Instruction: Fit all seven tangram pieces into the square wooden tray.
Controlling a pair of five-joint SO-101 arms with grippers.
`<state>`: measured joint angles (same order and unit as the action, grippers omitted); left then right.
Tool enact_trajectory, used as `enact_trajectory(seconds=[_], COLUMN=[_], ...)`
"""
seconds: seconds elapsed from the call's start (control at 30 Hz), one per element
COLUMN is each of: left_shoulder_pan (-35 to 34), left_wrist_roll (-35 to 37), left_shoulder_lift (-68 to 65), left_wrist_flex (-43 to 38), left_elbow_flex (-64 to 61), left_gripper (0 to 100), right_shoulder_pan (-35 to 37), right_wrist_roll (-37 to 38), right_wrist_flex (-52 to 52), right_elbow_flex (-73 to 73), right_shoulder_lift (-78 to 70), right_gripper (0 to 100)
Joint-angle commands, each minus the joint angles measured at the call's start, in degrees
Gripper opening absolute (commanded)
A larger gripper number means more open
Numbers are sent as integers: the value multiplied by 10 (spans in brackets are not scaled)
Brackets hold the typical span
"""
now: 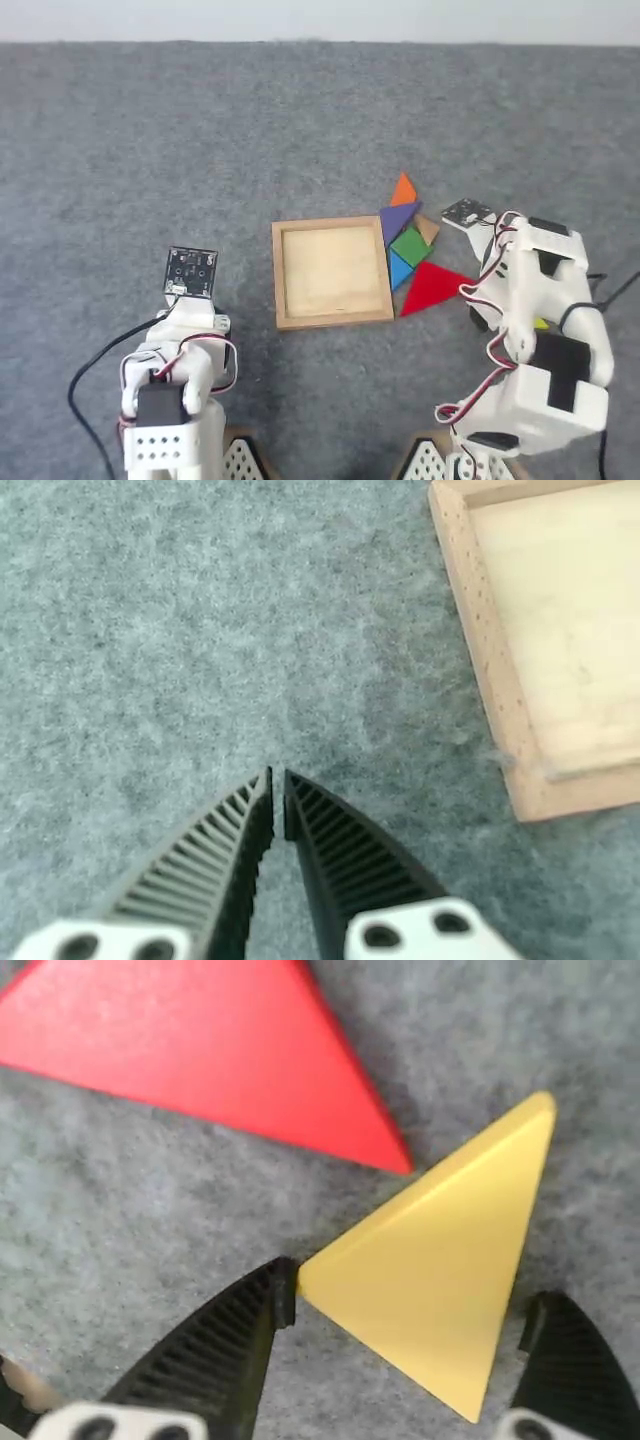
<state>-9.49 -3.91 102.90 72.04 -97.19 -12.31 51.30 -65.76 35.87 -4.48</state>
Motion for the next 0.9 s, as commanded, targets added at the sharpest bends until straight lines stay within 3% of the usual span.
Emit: enact_trajectory(seconds=[0.0,0.47,0.6,0.77,0.87], left_shoulder_pan=[2,2,2,2,2], left_wrist_roll=[-1,-1,-1,-1,-1], left_shoulder_lift=[11,11,11,11,11], left_wrist_flex=[2,2,2,2,2], left_elbow_flex=[7,7,7,7,7], left_gripper=[21,21,21,21,21], right_shoulder_pan=[3,78,88,91,87], right_wrist_roll=[-19,-122,-125,-120,-122], right_wrist_flex=[13,-40,-44,-39,-28], right_elbow_flex=[-22,-20,-13,20,25], right_shoulder_lift=[2,98,98,97,97], right_gripper=[357,288,300,395,367])
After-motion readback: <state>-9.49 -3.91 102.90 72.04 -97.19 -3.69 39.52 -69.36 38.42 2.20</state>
